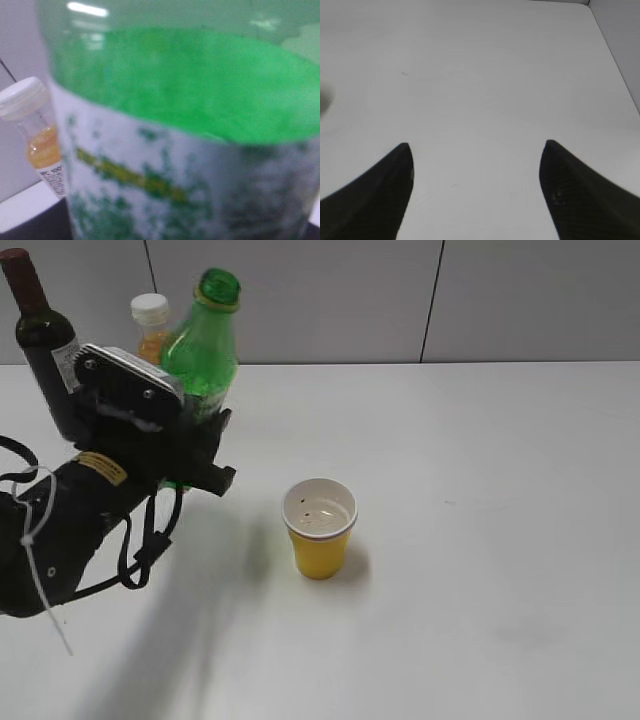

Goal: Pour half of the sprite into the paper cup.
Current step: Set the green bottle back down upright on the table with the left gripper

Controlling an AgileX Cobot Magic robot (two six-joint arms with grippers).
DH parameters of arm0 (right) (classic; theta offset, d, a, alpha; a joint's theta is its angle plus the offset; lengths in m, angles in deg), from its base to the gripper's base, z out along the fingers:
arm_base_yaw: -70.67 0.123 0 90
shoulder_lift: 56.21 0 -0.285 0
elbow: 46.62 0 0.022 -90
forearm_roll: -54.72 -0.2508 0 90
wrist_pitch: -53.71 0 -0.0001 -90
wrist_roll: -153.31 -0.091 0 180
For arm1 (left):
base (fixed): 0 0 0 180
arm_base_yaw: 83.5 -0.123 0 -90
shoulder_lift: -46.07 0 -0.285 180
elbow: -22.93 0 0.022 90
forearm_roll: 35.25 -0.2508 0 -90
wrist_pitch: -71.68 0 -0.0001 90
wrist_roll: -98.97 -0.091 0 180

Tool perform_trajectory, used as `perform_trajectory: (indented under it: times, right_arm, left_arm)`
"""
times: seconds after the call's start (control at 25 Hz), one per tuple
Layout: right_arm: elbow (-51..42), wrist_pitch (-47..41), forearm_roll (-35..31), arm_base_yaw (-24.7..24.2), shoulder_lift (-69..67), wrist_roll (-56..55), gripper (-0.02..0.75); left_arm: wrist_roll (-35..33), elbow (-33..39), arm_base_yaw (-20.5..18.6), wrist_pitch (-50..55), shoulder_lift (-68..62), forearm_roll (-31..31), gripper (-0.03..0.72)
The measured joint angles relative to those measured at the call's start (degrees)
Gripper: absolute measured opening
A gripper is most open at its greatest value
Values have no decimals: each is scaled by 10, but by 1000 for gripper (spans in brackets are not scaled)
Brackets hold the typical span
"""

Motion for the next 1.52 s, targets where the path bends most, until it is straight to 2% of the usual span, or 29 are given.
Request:
perform_trajectory:
  times: [0.2,0.36,0.48,0.6,1.04,1.52]
  right_arm:
    - [0,0,0,0,0,0,592]
    - [0,0,0,0,0,0,592]
    - [0,0,0,0,0,0,592]
    - [0,0,0,0,0,0,592]
    - [0,0,0,0,0,0,592]
    - [0,0,0,0,0,0,592]
  left_arm:
    - [194,0,-55,-12,0,-144,452]
    - [303,-17,-98,-19,-5,-236,452]
    - [322,-48,-118,-21,-21,-271,452]
    - [324,-84,-121,-23,-49,-283,452]
    - [326,-221,-121,-18,-168,-293,452]
    - [328,-260,-120,27,-219,-293,452]
